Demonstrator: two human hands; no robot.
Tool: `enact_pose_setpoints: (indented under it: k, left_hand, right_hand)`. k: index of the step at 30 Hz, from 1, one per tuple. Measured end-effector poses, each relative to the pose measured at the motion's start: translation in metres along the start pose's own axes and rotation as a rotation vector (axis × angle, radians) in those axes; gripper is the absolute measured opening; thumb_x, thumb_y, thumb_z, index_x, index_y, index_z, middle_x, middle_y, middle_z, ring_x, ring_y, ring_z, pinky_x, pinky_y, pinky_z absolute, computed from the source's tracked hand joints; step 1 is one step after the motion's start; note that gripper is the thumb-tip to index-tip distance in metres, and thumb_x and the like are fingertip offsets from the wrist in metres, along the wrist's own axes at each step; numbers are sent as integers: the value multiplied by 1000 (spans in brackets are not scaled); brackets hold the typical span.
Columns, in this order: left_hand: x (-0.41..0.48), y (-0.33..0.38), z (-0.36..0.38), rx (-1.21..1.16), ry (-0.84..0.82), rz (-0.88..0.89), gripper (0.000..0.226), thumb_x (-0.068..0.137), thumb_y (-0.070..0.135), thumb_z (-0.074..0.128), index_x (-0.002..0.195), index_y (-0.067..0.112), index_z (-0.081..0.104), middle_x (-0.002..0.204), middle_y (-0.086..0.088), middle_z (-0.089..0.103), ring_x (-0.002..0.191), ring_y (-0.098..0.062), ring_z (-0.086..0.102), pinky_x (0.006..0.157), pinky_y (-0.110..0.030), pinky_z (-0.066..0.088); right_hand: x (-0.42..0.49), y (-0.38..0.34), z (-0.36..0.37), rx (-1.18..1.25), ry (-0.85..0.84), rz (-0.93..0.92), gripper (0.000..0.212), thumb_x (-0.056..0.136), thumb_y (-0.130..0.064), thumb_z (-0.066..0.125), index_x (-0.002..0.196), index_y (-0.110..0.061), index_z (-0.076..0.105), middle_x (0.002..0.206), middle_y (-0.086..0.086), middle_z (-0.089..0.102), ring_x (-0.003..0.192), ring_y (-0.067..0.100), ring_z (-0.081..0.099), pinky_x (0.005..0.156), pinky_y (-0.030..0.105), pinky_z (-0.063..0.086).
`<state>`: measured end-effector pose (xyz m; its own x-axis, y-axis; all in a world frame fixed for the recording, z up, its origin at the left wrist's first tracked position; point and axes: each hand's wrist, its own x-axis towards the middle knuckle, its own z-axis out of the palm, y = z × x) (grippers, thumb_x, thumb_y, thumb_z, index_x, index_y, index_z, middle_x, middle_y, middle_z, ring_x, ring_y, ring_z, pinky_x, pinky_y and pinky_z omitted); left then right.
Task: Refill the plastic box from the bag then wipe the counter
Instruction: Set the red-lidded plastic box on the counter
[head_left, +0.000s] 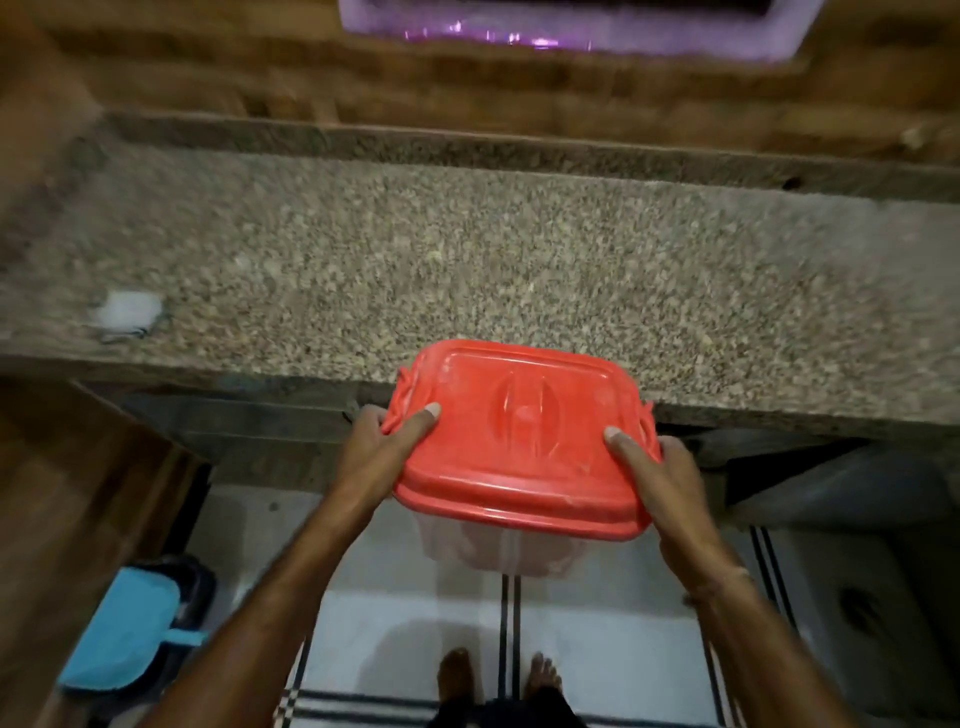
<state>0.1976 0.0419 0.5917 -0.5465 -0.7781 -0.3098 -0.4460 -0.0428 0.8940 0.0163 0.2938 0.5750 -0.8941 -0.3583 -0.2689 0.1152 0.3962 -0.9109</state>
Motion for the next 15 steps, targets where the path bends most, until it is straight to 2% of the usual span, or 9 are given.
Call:
enact_pose_setpoints:
  k: [2, 3, 5, 7, 9, 12, 13, 15]
  left_hand:
    - [8, 33, -17, -15, 2, 77, 39, 86, 48, 76, 82, 9, 68, 74, 1, 69, 62, -9, 63, 57, -26, 48]
    - [13, 49, -22, -25, -4, 121, 46, 83, 52, 75, 81, 7, 68, 72, 1, 68, 61, -12, 62, 57, -26, 46]
    - [27, 78, -30, -21, -18, 206, 61, 76, 64, 71, 79, 3, 68, 66, 0, 65, 58, -15, 59, 55, -27, 44]
    - [46, 108, -28, -27, -12, 259, 67, 74, 68, 70, 86, 2, 69, 73, -2, 71, 62, -18, 65, 59, -31, 49]
    - [69, 130, -18, -28, -6, 289, 59, 79, 65, 72, 90, 7, 70, 78, -4, 75, 65, -16, 70, 58, -28, 53]
    - [111, 159, 10, -25, 6, 318, 48, 87, 54, 72, 82, 6, 68, 71, -1, 70, 60, -11, 63, 55, -24, 47]
    - [126, 167, 22, -15, 12, 322, 47, 88, 53, 71, 79, 7, 68, 69, -1, 68, 59, -11, 62, 56, -26, 46]
    - [159, 175, 43, 2, 21, 323, 44, 89, 51, 71, 71, 11, 65, 65, 3, 65, 53, -6, 58, 54, -23, 44]
  right_hand:
    - [6, -37, -6, 4, 4, -64, 66, 73, -68, 75, 109, -13, 76, 99, 3, 81, 88, 17, 78, 74, 35, 62]
    - [11, -54, -9, 15, 3, -105, 67, 72, -68, 74, 109, -12, 76, 97, 3, 81, 87, 17, 78, 76, 37, 62]
    - [27, -83, -16, 20, 19, -185, 68, 71, -68, 72, 106, -11, 78, 92, 4, 81, 81, 16, 78, 72, 35, 62]
    - [52, -106, -21, 32, 43, -244, 65, 73, -67, 73, 107, -12, 78, 92, 4, 82, 81, 18, 79, 72, 37, 63]
    - [81, -123, -24, 74, 52, -261, 66, 76, -65, 76, 116, -12, 74, 99, 5, 81, 85, 18, 80, 69, 35, 64]
    - [137, -142, -28, 79, 80, -288, 50, 85, -50, 78, 115, -10, 73, 99, 6, 80, 77, 6, 77, 59, 17, 56]
    - [157, -147, -29, 63, 84, -300, 44, 87, -47, 78, 112, -11, 75, 97, 4, 80, 78, 6, 77, 60, 18, 57]
    - [196, -153, -31, 47, 87, -295, 43, 84, -52, 76, 109, -16, 77, 96, 0, 81, 88, 12, 78, 78, 33, 64]
